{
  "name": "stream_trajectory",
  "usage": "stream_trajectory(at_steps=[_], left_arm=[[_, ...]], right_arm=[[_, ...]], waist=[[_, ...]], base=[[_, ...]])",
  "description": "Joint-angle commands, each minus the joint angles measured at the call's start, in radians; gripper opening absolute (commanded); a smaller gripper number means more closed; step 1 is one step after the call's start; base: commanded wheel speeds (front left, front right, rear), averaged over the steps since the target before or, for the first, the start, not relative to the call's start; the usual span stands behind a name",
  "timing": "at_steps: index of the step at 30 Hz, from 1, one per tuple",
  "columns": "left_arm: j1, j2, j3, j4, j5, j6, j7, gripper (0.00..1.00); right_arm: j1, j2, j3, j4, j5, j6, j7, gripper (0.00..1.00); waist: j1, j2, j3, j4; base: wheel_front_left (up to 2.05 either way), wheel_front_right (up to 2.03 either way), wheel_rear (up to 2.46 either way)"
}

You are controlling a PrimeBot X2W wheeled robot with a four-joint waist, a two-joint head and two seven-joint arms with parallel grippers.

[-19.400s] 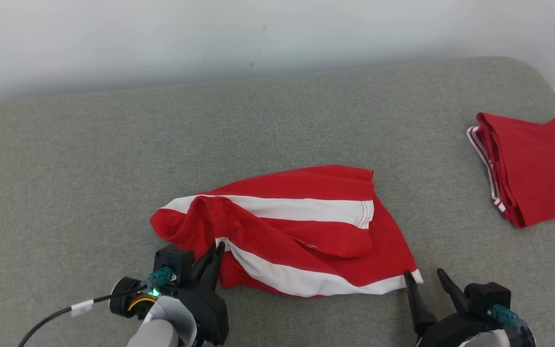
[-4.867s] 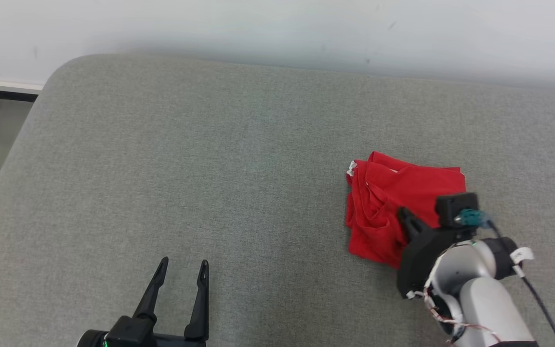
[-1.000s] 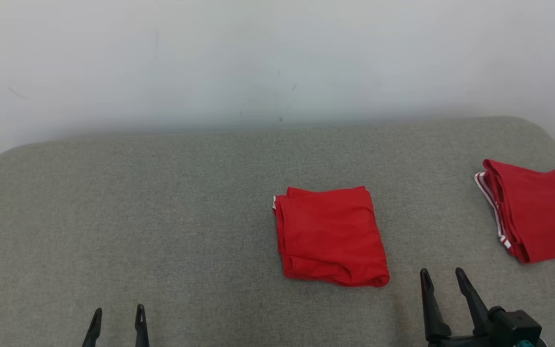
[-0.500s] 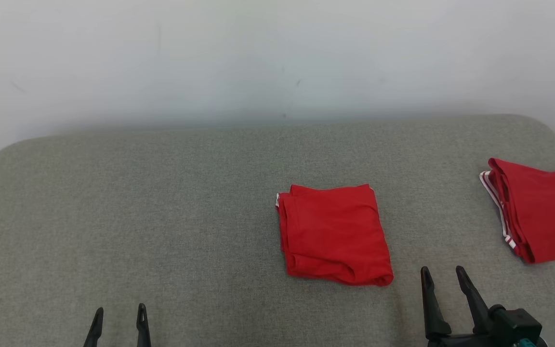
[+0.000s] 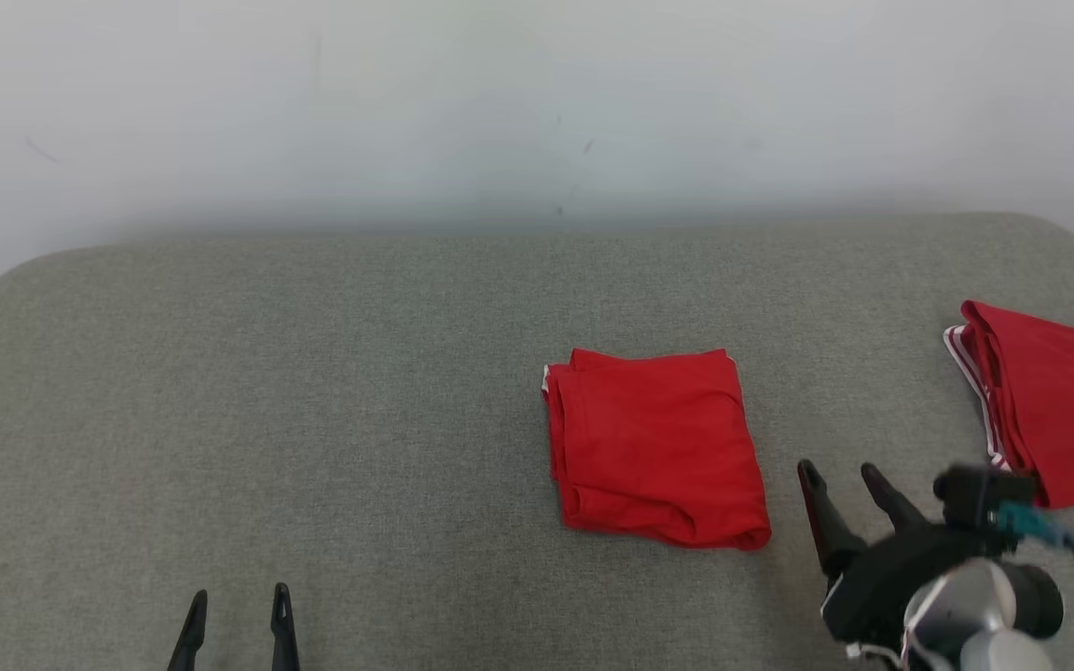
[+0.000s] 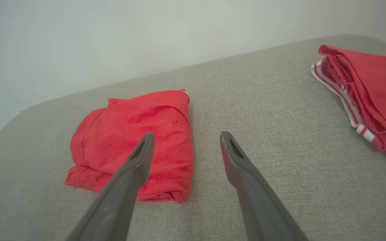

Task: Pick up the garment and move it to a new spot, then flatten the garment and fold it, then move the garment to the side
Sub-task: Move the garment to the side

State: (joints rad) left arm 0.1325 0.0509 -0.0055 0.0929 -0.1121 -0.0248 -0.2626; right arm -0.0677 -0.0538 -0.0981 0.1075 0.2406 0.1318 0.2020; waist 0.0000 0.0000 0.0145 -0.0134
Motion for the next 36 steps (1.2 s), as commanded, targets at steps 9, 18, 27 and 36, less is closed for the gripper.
stream_trajectory(at_steps=[9, 18, 27, 36], left_arm=[[-0.036, -0.001, -0.029, -0.009, -0.008, -0.007, -0.003, 1.0], [-0.059, -0.001, -0.037, -0.016, -0.016, -0.005, -0.003, 1.0], [-0.082, -0.001, -0.055, -0.023, -0.02, -0.003, -0.003, 1.0], [-0.119, -0.001, -0.065, -0.014, -0.02, -0.015, -0.002, 1.0]], right_arm=[[-0.202, 0.005, -0.093, 0.004, -0.06, -0.002, 0.526, 1.0], [-0.341, -0.008, -0.153, 0.119, -0.15, -0.002, 0.73, 1.0], [-0.397, -0.003, -0.198, 0.206, -0.156, -0.002, 0.697, 1.0], [-0.43, 0.004, -0.17, 0.312, -0.161, -0.002, 0.673, 1.0]], waist=[[0.0, 0.0, 0.022, 0.037], [0.0, 0.0, 0.078, 0.092], [0.0, 0.0, 0.144, 0.128], [0.0, 0.0, 0.2, 0.142]], base=[[0.0, 0.0, 0.0], [0.0, 0.0, 0.0], [0.0, 0.0, 0.0], [0.0, 0.0, 0.0]])
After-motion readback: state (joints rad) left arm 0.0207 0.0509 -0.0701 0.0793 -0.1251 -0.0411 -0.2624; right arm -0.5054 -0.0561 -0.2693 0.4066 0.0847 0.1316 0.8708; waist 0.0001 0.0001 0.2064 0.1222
